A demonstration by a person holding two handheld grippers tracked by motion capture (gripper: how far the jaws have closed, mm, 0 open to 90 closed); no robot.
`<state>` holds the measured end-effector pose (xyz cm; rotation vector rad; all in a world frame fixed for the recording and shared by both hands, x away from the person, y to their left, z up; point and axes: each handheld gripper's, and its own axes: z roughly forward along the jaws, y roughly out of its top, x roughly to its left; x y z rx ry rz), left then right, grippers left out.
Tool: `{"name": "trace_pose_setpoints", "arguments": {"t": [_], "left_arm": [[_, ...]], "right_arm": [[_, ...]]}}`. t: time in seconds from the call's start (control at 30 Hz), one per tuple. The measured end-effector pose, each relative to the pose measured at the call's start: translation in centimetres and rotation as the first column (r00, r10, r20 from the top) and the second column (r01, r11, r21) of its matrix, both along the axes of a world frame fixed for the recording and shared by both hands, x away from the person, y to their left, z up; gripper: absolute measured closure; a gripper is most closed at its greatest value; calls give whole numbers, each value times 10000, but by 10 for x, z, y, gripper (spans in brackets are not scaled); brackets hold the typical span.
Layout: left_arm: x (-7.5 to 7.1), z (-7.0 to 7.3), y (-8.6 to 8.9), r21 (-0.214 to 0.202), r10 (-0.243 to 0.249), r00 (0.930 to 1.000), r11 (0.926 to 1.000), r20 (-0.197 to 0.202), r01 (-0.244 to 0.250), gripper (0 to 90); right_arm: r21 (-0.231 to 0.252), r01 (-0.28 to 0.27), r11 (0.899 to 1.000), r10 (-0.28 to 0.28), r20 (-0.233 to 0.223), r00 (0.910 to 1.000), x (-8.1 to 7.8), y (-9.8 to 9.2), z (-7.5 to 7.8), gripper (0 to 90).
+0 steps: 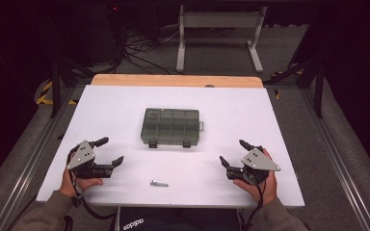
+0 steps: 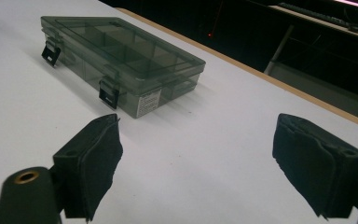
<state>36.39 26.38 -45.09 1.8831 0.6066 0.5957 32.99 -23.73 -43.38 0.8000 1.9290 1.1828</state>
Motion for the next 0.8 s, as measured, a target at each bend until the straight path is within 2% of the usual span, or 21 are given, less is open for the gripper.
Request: {"name": "trace_pose_setpoints", "arguments": {"t": [0.07,0.13,0.27,0.3,0.37,0.57,0.8], "left_arm": [[2,-2,-4,231,-320,9988,9992,-367,329,143],[4,-2,-7,354,-395,9987,9985,-319,406,144],[11,-4,-15,620,-413,9987,9971,-293,430,172],[15,-4,-17,666,-468,9982,9966,-385,493,189],[24,-5,-23,608,-633,9944,9958,-843,686,197],[46,-7,-46,961,-923,9859,9897,-1392,1062,226],[65,-8,-61,1278,-1004,9826,9844,-1560,1209,238]], "right_arm": [[-65,-32,10000,31,-179,9998,2,1,-2,156],[-125,-30,9999,27,-283,9996,3,2,-3,157],[-190,-258,9995,240,-870,9959,14,8,-6,181],[-192,-281,9994,262,-943,9952,17,9,-7,191],[-112,-277,9996,263,-1120,9934,23,13,-7,210],[-137,-575,9983,547,-1563,9862,43,35,-6,247],[-215,-759,9969,701,-2003,9772,65,56,-11,259]]}}
